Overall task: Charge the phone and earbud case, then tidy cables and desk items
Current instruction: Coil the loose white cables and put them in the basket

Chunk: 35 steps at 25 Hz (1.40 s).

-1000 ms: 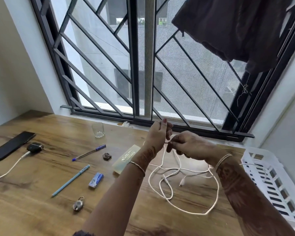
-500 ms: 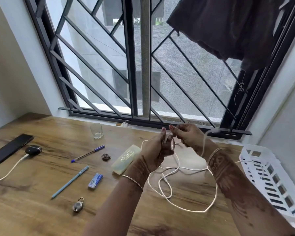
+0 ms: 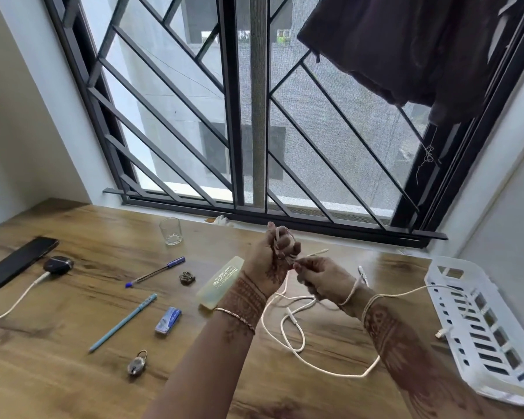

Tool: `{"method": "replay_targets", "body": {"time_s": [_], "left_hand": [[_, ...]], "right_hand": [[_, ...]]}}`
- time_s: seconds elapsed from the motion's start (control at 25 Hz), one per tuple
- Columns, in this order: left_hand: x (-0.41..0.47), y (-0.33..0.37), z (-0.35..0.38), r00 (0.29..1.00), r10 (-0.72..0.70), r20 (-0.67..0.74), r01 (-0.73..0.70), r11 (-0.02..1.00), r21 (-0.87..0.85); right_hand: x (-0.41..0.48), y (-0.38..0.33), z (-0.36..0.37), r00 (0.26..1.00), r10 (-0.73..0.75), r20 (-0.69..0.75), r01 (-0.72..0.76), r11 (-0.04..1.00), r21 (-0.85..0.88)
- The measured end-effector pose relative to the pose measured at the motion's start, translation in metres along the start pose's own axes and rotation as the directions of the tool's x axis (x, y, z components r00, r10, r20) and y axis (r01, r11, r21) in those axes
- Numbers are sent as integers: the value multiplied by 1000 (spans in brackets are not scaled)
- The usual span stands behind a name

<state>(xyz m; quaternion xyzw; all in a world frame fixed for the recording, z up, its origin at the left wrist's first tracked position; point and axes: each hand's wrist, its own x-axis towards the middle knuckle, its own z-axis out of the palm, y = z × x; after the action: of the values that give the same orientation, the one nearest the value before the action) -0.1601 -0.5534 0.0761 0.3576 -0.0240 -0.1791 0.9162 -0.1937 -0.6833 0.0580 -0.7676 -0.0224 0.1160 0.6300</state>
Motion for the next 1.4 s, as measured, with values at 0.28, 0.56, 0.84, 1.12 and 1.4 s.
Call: {"method": "replay_targets", "body": {"time_s": [0.28,0.56,0.84,1.12,1.4], "left_hand": [[15,-12,-15,977,195,-88,-137,884,446],[12,-26,-44,983,163,81,-124,278,952],[2,-28,-36,999,-34,-20,37,631,775],[-17,-28,-29,988,-153,-5,123,777,618],[-11,-23,-31,997,-77,6,73,969,235]], "right_hand": [[-14,-15,-3,949,194,246,-104,935,-339],[-16,-41,-28,953,159,256,-128,983,-135],[-8,-26,-38,967,135,216,-231,824,517],[8,-6,-32,994,54,-94,-17,935,355],[2,14,5,991,-17,-133,24,998,52]]}}
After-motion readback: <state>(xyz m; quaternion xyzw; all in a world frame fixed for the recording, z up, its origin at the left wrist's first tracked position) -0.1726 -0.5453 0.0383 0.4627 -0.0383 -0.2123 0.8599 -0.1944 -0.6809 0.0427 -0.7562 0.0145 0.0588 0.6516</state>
